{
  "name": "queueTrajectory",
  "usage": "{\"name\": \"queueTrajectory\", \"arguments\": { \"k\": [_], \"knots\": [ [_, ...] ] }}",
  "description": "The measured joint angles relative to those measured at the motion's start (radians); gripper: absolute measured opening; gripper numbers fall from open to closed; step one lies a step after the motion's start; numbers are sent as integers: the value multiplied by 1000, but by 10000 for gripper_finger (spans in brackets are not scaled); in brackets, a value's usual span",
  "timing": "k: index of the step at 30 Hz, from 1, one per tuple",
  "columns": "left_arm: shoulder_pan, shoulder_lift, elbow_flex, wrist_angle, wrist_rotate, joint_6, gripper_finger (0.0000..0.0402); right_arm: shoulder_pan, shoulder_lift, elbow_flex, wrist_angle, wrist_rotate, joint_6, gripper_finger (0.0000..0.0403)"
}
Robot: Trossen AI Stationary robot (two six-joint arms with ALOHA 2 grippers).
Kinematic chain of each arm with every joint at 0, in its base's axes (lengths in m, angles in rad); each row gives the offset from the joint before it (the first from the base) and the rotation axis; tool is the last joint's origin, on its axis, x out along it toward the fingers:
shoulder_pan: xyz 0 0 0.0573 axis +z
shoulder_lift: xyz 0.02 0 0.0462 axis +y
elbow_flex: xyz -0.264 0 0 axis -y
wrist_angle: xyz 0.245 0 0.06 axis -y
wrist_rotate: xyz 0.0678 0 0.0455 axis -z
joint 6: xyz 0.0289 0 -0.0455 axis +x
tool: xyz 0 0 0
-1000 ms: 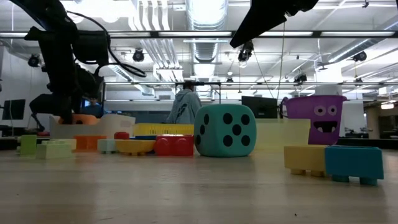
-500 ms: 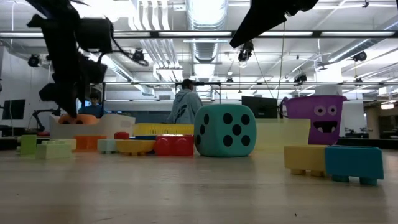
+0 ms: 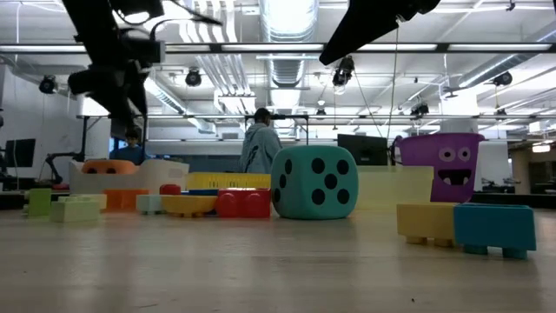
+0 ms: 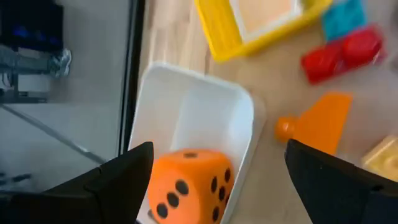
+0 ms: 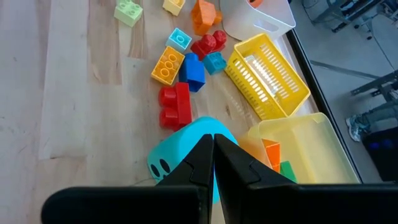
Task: Pick & Place Toys
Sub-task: Put the blue game piece into the yellow bin
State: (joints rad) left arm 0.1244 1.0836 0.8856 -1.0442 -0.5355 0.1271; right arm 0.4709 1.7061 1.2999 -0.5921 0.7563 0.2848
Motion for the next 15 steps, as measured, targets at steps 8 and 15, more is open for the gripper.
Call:
{"name": "queueTrajectory", "arguments": {
  "k": [8, 15],
  "knots": [
    [-41, 0, 73, 57, 344, -346, 359, 0, 0, 0, 1, 0, 0, 9],
    [-130, 1, -7, 295, 424, -650, 359, -1, 0, 0, 1, 0, 0, 9]
  ]
}}
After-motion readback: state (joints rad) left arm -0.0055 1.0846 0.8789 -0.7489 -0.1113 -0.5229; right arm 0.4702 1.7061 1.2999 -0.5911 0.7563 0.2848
